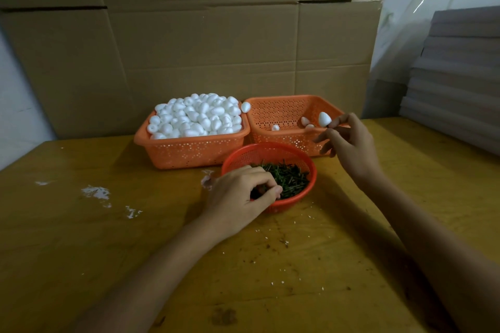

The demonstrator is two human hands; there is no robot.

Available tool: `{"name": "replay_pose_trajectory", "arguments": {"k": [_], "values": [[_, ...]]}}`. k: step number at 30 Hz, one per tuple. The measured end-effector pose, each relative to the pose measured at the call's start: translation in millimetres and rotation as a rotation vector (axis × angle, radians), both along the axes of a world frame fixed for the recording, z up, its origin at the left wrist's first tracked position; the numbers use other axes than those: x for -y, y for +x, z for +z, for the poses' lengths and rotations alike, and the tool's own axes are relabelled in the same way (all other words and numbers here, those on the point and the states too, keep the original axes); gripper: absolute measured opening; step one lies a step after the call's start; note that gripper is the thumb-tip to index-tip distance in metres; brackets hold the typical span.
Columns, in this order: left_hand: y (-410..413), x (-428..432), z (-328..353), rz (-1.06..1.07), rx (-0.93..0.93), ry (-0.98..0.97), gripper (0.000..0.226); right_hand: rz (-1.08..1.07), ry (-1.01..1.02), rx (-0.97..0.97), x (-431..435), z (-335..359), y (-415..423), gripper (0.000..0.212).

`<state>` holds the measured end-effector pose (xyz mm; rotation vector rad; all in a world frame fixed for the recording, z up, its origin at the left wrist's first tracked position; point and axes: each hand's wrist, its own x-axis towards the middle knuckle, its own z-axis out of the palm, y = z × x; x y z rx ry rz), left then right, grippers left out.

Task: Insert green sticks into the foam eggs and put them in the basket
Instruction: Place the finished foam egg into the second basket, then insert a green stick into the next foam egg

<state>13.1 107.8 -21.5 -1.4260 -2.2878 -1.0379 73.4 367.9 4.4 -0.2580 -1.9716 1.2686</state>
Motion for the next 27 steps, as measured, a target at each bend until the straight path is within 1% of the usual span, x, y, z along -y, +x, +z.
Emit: {"name": "replay_pose_trajectory", "arguments": {"k": [2, 7, 10, 12, 18, 22, 25, 27], "values": [[-0.1, -0.4, -0.2, -0.008, 0.01, 0.001, 0.025, -0.011, 0.007, 0.0, -4.4, -0.9, -2.7, 0.003], [0.0, -2.4, -2.3, -0.004, 0.017, 0.012, 0.024, -0.029, 0.003, -0.031, -6.2, -0.7, -8.6, 0.006], [-0.4, -3.7, -3.0, 0.001, 0.02, 0.015, 0.026, -0.051, -0.001, -0.037, -9.0, -1.7, -12.2, 0.003], [0.2, -4.1, -2.7, 0.004, 0.02, 0.015, 0.026, -0.066, 0.004, -0.019, -9.6, -3.1, -14.6, 0.008], [0.7, -4.6, -3.9, 0.011, 0.018, 0.016, 0.026, -0.071, -0.009, -0.019, -11.4, -3.7, -19.3, 0.014], [0.9, -4.8, -3.7, 0.01, 0.018, 0.018, 0.024, -0.047, 0.007, -0.01, -11.8, -2.1, -18.6, 0.03], [-0.2, -4.4, -4.4, 0.008, 0.02, 0.015, 0.024, -0.086, 0.065, 0.025, -12.1, -1.0, -16.8, 0.032], [-0.1, -4.7, -3.9, 0.007, 0.022, 0.012, 0.025, -0.125, 0.143, 0.03, -7.1, 1.7, -14.3, 0.036]]}}
